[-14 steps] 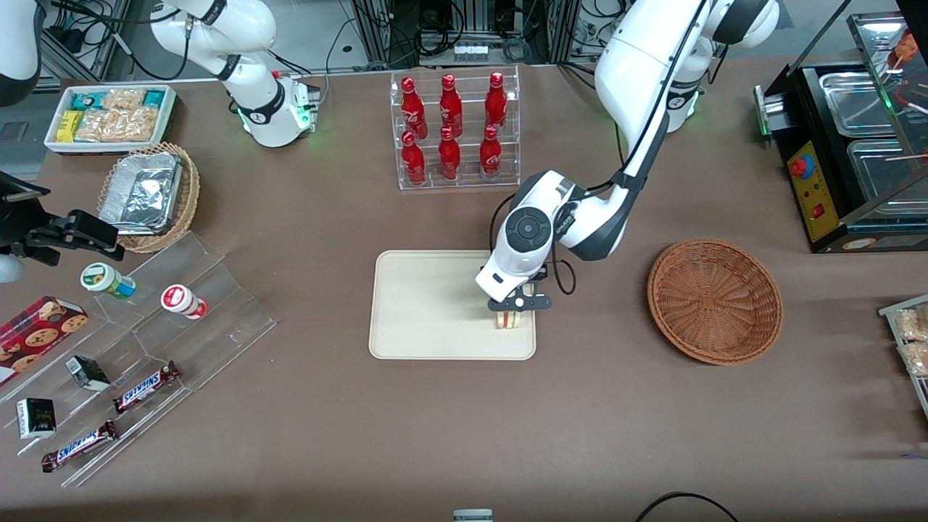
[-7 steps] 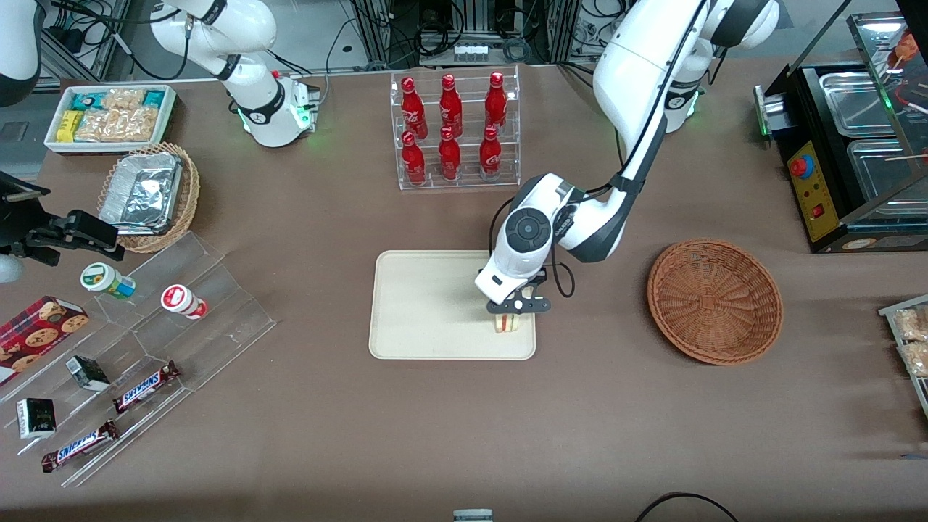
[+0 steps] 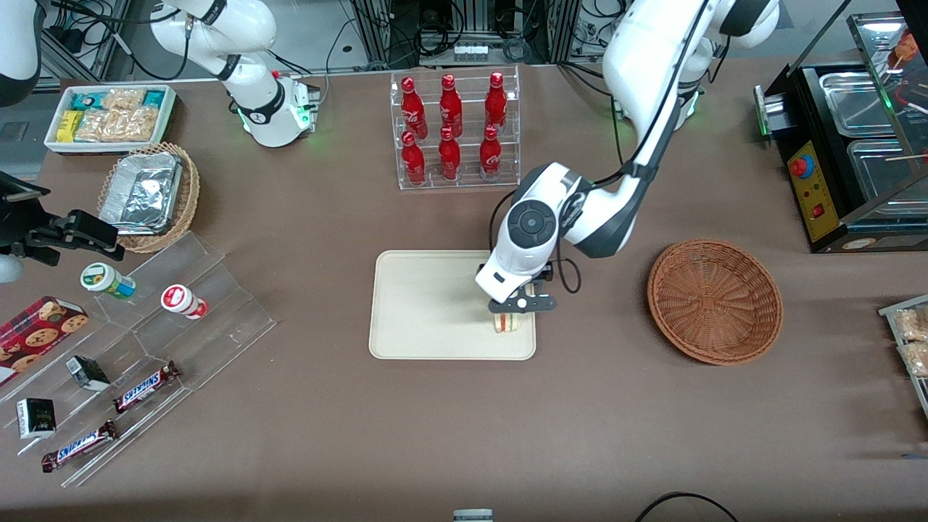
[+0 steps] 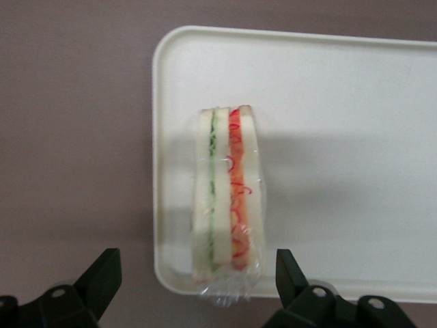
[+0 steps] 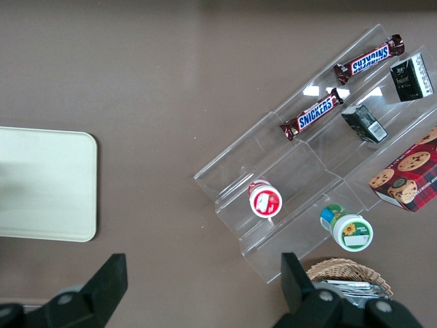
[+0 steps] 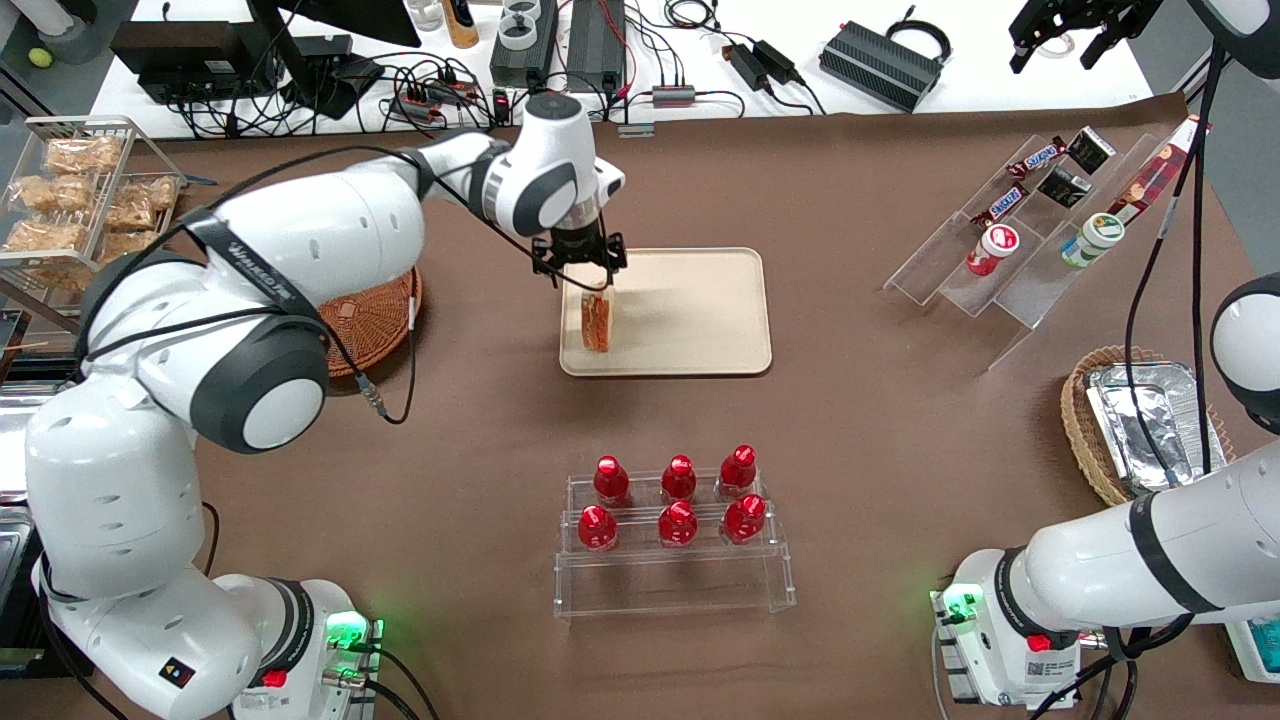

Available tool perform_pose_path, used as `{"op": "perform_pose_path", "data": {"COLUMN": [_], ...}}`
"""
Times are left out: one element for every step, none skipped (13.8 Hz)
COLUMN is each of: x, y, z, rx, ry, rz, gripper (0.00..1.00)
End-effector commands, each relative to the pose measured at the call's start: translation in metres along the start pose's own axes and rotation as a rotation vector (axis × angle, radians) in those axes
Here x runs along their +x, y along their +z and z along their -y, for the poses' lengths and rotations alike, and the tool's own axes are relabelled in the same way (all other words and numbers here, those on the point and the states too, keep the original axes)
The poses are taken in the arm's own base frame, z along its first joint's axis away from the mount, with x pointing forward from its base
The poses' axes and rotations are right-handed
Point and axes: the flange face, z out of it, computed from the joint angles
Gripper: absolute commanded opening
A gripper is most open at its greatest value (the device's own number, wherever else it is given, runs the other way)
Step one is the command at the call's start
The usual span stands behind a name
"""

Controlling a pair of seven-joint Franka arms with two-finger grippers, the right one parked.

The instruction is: Place sandwich from basket to tray

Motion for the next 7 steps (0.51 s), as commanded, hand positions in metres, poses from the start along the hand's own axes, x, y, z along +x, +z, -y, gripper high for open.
{"op": "perform_pose_path", "data": {"x": [0.011,0.018,0.023,0.03,0.034,0.038,0.045], "y": [-0.056,-0.069,-0.079,-0.089,-0.105,-0.115,-0.127], "z": [0.044,0.058,0.072,0.086,0.101,0.118,0.137], "rx": [0.007,0.002,0.005,0.024,0.021,0.018,0.009], "ry": [-0.051,-0.076,-0.091,-0.101,-0.118,-0.137,-0.156], "rz": [0.0,-0.006,-0.025,-0.052,-0.073,-0.078,-0.093], "gripper": [1.0,1.0,1.0,1.0,1.0,1.0,1.0]}}
